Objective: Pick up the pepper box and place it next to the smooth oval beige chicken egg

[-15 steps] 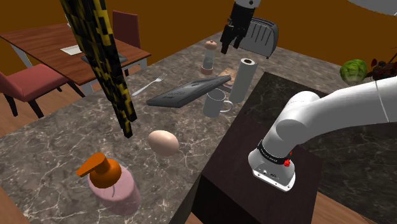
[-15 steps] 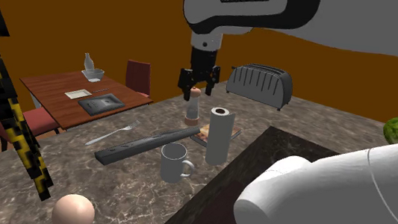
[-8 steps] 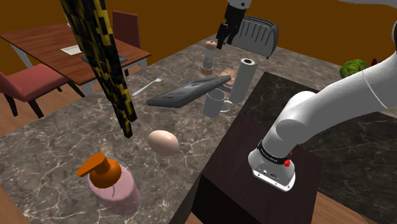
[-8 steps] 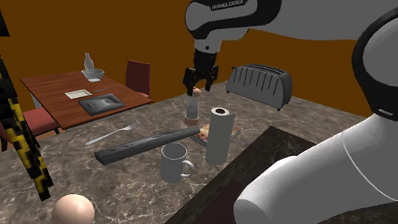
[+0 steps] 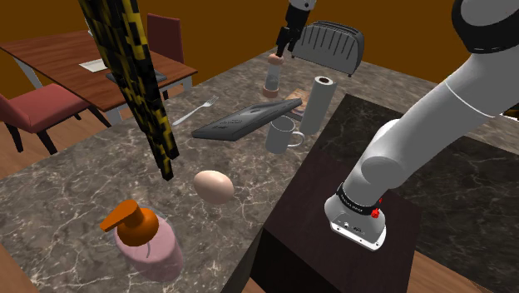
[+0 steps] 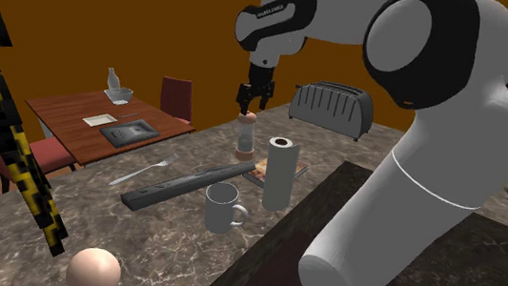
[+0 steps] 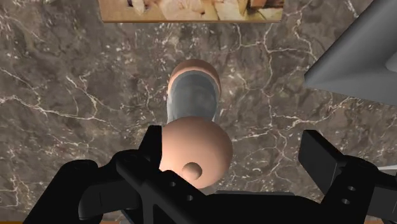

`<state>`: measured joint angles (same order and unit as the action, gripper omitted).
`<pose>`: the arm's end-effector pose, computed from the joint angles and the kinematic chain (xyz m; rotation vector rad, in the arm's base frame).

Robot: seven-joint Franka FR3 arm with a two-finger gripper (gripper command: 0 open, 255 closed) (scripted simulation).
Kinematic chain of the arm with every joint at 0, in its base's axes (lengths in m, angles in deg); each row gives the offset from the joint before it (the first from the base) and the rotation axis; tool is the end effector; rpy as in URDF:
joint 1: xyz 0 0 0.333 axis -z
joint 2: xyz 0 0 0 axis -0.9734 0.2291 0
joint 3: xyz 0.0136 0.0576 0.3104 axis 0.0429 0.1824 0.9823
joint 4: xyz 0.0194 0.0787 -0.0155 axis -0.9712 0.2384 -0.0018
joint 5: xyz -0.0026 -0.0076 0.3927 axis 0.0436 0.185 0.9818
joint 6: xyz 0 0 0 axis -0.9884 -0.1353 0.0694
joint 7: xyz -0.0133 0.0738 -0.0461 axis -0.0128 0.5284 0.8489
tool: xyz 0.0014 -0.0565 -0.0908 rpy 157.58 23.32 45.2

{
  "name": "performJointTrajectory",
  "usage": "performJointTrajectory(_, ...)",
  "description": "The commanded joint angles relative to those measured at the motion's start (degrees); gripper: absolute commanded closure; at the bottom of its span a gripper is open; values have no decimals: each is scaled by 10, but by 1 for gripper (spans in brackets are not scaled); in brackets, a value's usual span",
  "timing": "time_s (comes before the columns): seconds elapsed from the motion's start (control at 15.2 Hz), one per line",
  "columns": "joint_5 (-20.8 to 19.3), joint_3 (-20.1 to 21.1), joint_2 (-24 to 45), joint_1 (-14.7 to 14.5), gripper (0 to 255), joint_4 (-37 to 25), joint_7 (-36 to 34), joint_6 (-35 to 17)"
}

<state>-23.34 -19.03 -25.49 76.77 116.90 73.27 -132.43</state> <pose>0.4648 -0.1822 0.5573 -3.1222 -0.1444 -0.2335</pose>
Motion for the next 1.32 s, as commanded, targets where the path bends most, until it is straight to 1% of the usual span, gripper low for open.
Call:
performJointTrajectory(0.0,19,-19,47,0,0,-37,37,-10)
performJointTrajectory(0.07,22,-21,54,0,0,-43,43,-11)
performJointTrajectory(0.53,29,-23,70,0,0,-3,48,-68)
performJointTrajectory(1.06,29,-23,70,0,0,-3,48,-68)
performJointTrajectory(1.12,29,-23,70,0,255,-3,48,-68)
performJointTrajectory(1.25,29,-23,70,0,255,-3,48,-68)
